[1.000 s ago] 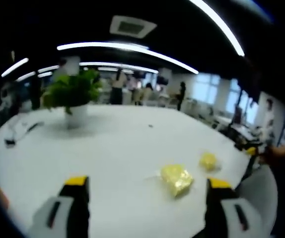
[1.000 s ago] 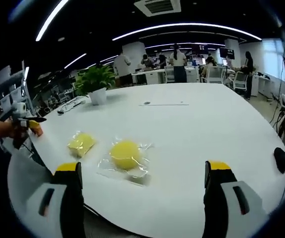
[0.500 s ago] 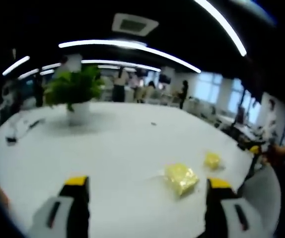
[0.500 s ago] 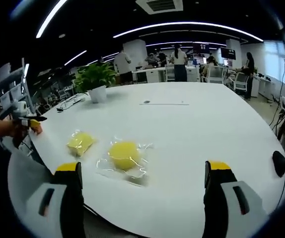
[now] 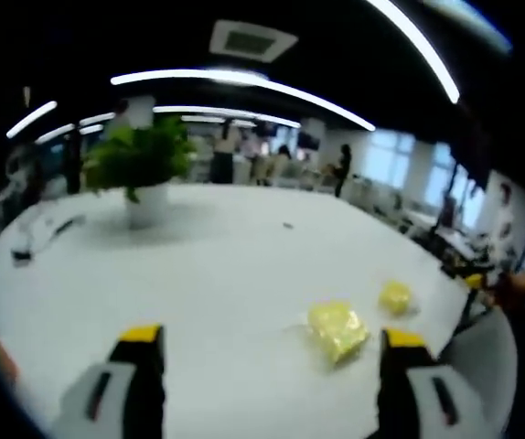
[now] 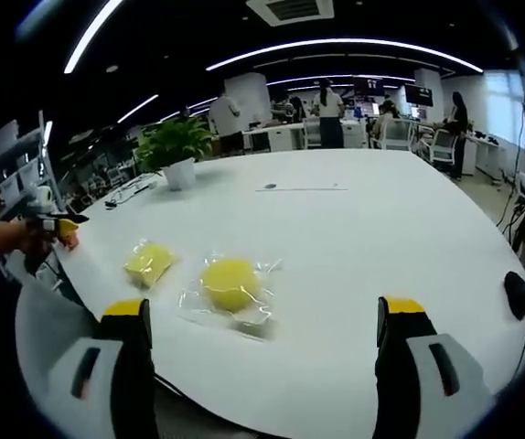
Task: Compare the silicone blocks by pressing each to a similar depth, holding the contact briefly, and releasing to observe deformation and rebound differences across the visible hardness samples.
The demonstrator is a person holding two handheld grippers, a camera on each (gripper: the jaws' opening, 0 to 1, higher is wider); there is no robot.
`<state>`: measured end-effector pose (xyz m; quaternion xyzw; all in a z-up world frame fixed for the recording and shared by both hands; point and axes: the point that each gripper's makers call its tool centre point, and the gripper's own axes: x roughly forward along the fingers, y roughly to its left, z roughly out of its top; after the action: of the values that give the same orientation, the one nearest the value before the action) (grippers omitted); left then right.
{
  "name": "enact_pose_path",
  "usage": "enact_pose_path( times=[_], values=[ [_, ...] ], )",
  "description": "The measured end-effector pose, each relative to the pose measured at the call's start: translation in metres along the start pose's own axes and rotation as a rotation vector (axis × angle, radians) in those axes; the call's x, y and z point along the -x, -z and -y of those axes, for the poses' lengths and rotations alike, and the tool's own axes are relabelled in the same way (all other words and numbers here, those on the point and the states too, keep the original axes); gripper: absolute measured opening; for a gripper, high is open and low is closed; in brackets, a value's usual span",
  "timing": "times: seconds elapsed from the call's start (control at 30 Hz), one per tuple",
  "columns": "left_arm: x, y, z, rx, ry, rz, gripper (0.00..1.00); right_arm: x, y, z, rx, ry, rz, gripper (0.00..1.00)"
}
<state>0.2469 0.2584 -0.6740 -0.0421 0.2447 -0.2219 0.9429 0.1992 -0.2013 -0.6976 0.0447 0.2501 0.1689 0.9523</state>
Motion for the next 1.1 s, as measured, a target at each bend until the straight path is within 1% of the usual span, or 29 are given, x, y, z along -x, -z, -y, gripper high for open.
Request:
enact_pose_path(
  times=[0.1, 0.2, 0.3, 0.33, 0.43, 0.5, 0.6, 0.67, 0.73, 0.87, 0.93, 1.03, 1.07, 1.1],
  values=[
    [-0.001, 0.001, -0.001, 0.018, -0.004, -0.006, 1.00, -0.001, 0.000, 0.000, -0.002, -0.003, -0.004, 0.96],
    [-0.003, -0.001, 0.000, 0.011, 0.001, -0.004, 1.00, -0.003, -0.001, -0.002, -0.016, -0.010, 0.001, 0.96],
    [-0.006, 0.002, -0.004, 0.021, -0.009, -0.015, 1.00, -0.006, 0.001, -0.002, -0.006, -0.012, -0.009, 0.96],
    [-0.007, 0.004, -0.005, 0.035, -0.010, -0.016, 1.00, -0.006, 0.002, -0.002, -0.008, -0.013, -0.011, 0.96],
    [-0.008, 0.002, -0.001, 0.050, 0.000, -0.011, 1.00, -0.005, 0.002, -0.001, -0.008, -0.013, -0.009, 0.96],
    [-0.010, 0.002, 0.002, 0.036, 0.005, -0.021, 1.00, -0.004, 0.002, 0.000, -0.010, -0.016, -0.009, 0.96],
    [-0.015, 0.002, 0.003, 0.042, 0.025, -0.031, 1.00, -0.003, 0.002, 0.003, -0.012, -0.011, -0.007, 0.96],
    [-0.021, 0.002, 0.003, 0.040, 0.033, -0.038, 1.00, -0.002, 0.003, 0.005, -0.019, -0.009, -0.006, 0.96],
    [-0.029, 0.004, 0.009, 0.087, 0.068, -0.064, 1.00, -0.002, 0.003, 0.005, -0.018, -0.007, -0.006, 0.96],
    [-0.043, 0.001, 0.009, 0.103, 0.067, -0.076, 1.00, -0.003, 0.007, 0.009, -0.014, -0.011, -0.019, 0.96],
    [-0.052, 0.004, 0.010, 0.139, 0.073, -0.097, 1.00, -0.003, 0.008, 0.010, -0.017, -0.011, -0.021, 0.96],
    [-0.065, 0.009, 0.008, 0.166, 0.072, -0.121, 1.00, -0.004, 0.008, 0.010, -0.017, -0.016, -0.025, 0.96],
    [-0.070, 0.012, 0.008, 0.190, 0.082, -0.139, 1.00, -0.005, 0.009, 0.011, -0.014, -0.016, -0.028, 0.96],
    [-0.074, 0.014, 0.007, 0.200, 0.080, -0.142, 1.00, -0.005, 0.009, 0.011, -0.015, -0.016, -0.029, 0.96]
  ],
)
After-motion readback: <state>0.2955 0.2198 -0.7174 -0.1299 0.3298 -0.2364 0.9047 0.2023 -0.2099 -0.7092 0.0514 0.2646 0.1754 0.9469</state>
